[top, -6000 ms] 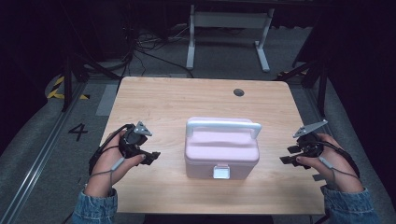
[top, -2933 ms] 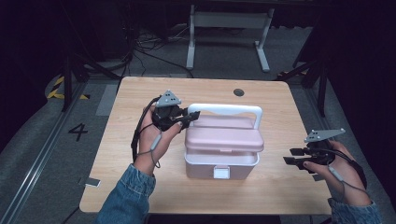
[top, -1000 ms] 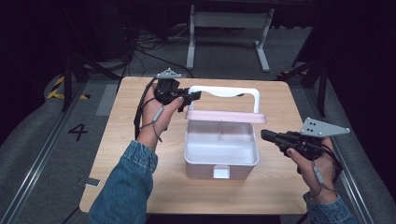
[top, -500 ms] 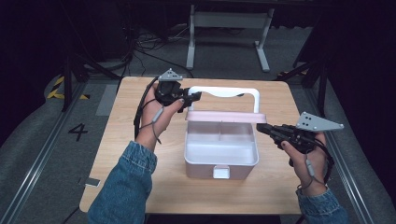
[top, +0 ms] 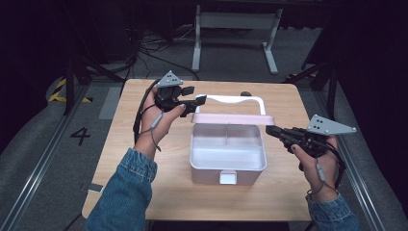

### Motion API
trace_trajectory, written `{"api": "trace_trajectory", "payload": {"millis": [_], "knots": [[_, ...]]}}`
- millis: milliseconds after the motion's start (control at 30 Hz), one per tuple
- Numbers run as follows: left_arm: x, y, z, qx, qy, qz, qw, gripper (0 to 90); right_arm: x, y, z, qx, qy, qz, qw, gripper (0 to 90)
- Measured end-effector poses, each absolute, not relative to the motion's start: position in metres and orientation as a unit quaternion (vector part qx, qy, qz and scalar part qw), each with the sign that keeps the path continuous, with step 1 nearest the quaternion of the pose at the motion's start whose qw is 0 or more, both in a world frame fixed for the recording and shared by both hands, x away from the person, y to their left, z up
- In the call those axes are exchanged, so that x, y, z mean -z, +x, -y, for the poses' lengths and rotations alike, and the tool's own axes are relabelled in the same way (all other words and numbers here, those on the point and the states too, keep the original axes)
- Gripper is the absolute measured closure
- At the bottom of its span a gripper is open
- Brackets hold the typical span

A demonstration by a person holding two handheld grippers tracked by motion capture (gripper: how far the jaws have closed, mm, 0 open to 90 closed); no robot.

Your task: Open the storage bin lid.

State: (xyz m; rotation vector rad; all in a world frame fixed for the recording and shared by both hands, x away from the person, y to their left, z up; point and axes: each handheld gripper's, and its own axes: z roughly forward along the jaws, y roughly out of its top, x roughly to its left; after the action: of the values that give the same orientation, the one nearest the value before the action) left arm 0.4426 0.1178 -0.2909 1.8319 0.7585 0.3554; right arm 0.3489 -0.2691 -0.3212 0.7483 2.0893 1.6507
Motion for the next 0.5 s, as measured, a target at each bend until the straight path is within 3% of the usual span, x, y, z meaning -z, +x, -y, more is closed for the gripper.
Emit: {"api": "trace_trajectory", "payload": {"millis": [500], "knots": [[0.277,0.414,-0.151,-0.165,0.771,-0.295,0.539,36.0,0.318,0.353,0.27,-0.591,0.267,-0.737,0.191,90.0]]}}
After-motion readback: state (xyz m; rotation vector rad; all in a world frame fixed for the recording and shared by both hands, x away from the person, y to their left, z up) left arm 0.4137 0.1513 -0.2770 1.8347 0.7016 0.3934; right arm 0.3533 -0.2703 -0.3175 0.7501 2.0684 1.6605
